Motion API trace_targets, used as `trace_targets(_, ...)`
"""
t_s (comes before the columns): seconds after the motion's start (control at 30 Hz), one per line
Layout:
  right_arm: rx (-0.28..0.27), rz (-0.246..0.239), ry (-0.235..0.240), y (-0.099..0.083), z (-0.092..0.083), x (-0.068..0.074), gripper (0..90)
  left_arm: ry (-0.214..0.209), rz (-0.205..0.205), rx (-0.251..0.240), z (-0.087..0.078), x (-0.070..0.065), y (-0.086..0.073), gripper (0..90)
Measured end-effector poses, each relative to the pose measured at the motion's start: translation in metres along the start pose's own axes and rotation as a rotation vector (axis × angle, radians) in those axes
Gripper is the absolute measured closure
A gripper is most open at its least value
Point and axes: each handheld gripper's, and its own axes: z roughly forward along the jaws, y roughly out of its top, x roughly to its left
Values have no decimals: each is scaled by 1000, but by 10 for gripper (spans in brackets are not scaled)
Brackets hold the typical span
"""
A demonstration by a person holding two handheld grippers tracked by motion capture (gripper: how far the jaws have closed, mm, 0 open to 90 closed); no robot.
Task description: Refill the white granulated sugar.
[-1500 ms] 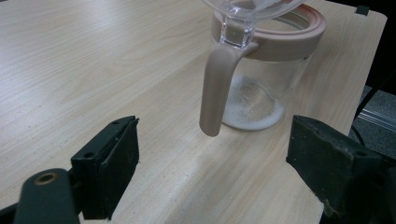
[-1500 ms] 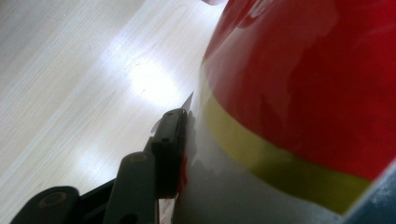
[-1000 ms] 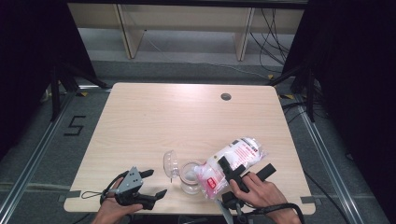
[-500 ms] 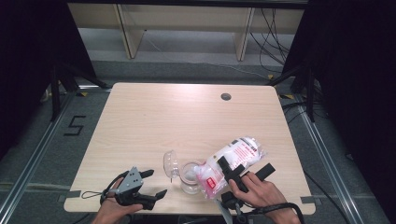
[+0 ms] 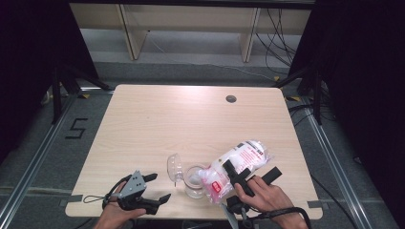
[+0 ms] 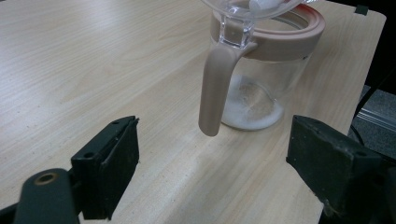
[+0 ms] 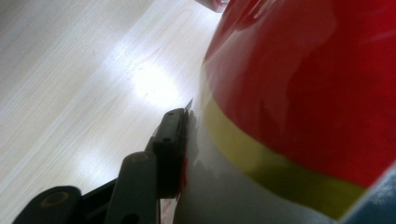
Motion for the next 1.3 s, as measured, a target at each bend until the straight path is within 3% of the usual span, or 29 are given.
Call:
trace_targets(0.03, 3, -1, -8, 0, 0, 0, 583, 3, -29, 0, 0, -2, -1, 163)
trace_targets(0.17, 0, -1, 0, 0, 0, 0, 584, -1, -27, 2, 0, -1, 0, 163)
trace_targets(0.27, 1, 0, -9, 0, 0, 0, 584, -2, 0, 1, 0, 0, 0, 163)
trace_targets(0.4, -1, 2, -9, 0, -1, 0, 586, 3, -27, 0, 0, -2, -1, 163)
trace_targets(0.6, -2, 4, -6, 0, -1, 0, 588, 3, -27, 0, 0, -2, -1, 163)
trace_targets(0.63, -1, 4, -5, 0, -1, 0, 588, 1, -3, 0, 0, 0, 0, 163)
trace_targets(0.67, -2, 3, -3, 0, -1, 0, 589, 4, -28, 0, 0, -2, -1, 163)
trace_targets(1.3, 3, 3, -3, -4, -1, 0, 596, 3, -22, 3, 0, -2, 0, 163)
